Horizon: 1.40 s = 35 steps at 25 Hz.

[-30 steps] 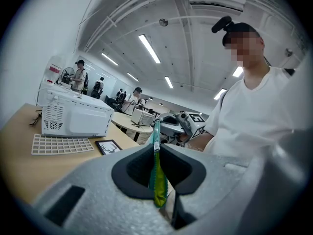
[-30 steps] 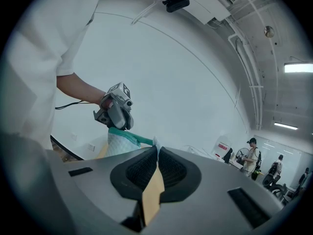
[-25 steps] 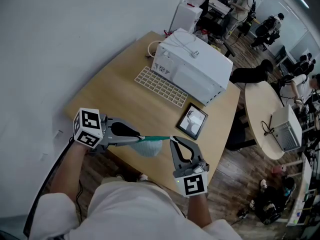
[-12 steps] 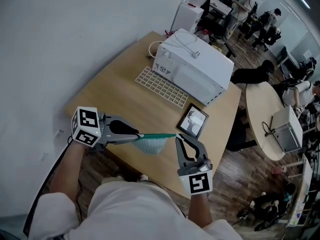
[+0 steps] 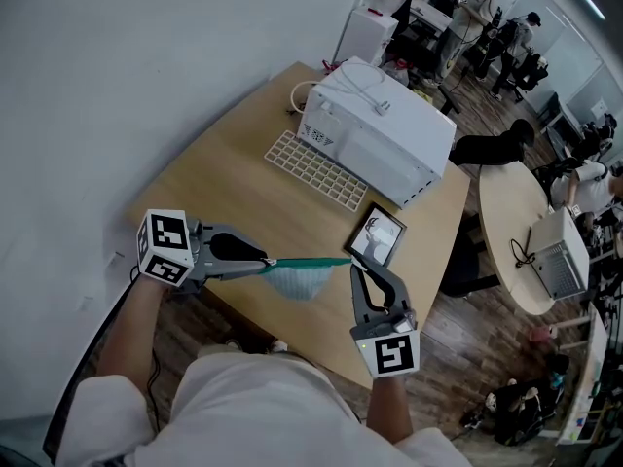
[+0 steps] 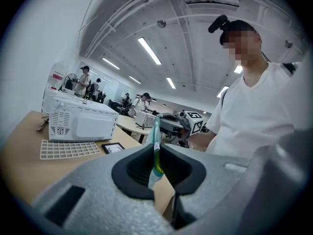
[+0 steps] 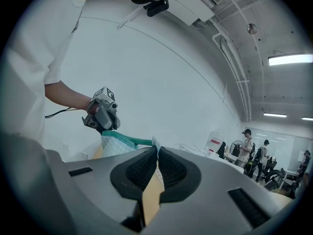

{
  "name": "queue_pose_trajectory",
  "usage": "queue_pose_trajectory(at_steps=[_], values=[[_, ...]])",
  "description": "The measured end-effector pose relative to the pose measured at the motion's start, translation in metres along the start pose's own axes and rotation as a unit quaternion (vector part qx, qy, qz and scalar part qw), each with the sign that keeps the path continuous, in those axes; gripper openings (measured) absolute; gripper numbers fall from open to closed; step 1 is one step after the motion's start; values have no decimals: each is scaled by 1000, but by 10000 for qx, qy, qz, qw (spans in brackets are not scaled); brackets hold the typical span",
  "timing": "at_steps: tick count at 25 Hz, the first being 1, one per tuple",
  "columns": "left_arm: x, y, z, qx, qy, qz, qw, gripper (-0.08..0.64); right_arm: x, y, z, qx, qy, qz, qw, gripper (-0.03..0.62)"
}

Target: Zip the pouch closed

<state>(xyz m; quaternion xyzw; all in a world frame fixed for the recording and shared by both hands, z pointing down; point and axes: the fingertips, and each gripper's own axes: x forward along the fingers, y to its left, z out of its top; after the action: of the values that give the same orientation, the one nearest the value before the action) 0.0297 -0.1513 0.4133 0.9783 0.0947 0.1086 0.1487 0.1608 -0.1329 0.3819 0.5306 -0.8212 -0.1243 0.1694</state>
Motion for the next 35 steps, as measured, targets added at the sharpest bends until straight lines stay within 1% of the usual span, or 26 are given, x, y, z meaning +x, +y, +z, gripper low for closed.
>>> queue_pose_trajectory(at_steps=[4, 6, 8, 12, 15, 22, 25, 27, 30, 33, 35], values=[[-5, 3, -5, -53, -57, 123, 9999, 43, -6, -12, -8, 296, 51, -248, 9992, 14], [-7, 2, -7, -113, -128, 120, 9998, 44, -8, -14, -11, 242, 66, -250, 9994, 14], [-5, 0, -11, -103, -97, 137, 9998, 44, -9, -13, -13, 188, 102, -242, 9995, 14], [-8, -3, -11, -118, -181, 172, 9996, 44, -8, -13, -8, 329, -82, -334, 9989, 15], [-14, -5, -11, -117, -242, 231, 9994, 44, -7, -9, -9, 298, 4, -310, 9991, 15], [-21, -12, -20, -253, -409, 333, 9983, 44, -4, -2, -4, 459, -65, -303, 9985, 15], [-25, -13, -23, -196, -456, 384, 9980, 44, -4, 4, -2, 715, -135, -182, 9972, 17], [-29, -12, -26, -287, -539, 482, 9970, 44, -4, 7, -3, 921, -172, -115, 9955, 17], [-34, -12, -32, -492, -669, 613, 9947, 45, -6, 10, -3, 1033, -142, -148, 9944, 15], [-34, -12, -41, -559, -665, 631, 9942, 46, -7, 8, -1, 1184, -127, -178, 9927, 10], [-29, -10, -46, -512, -556, 668, 9949, 44, -6, 8, 0, 1122, -88, -203, 9934, 9]])
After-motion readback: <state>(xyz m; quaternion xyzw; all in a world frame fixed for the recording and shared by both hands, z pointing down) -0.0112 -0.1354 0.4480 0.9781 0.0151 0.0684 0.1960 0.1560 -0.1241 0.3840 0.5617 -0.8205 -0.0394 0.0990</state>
